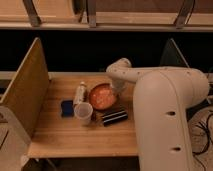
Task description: Drag the ceramic bowl in a circle
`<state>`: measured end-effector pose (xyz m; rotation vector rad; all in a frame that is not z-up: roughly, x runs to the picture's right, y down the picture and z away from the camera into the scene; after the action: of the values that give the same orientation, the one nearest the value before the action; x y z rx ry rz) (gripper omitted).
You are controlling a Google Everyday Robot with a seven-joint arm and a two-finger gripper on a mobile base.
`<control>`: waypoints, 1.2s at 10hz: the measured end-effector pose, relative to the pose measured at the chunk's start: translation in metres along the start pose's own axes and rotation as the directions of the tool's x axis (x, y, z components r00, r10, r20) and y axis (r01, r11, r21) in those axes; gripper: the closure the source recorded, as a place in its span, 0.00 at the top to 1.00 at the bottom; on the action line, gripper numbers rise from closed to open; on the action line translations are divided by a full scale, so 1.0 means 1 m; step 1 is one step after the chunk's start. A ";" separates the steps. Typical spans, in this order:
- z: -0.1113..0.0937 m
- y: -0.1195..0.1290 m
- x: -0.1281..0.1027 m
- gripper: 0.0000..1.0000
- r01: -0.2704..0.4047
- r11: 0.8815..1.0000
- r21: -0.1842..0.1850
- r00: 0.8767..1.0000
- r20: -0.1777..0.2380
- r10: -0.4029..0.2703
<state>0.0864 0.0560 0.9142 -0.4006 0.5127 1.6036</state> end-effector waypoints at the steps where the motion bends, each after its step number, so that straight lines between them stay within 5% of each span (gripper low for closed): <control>1: 0.006 -0.009 0.010 0.00 -0.011 1.000 0.018 1.000 -0.020 0.011; 6: 0.026 -0.034 0.005 0.00 -0.073 0.996 0.044 0.996 -0.051 0.075; 9: 0.017 -0.025 -0.020 0.00 -0.056 0.997 0.047 0.998 -0.018 0.057; 12: 0.005 0.002 -0.026 0.00 0.000 1.000 0.010 1.000 0.002 0.000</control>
<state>0.0872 0.0369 0.9325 -0.3908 0.5191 1.6010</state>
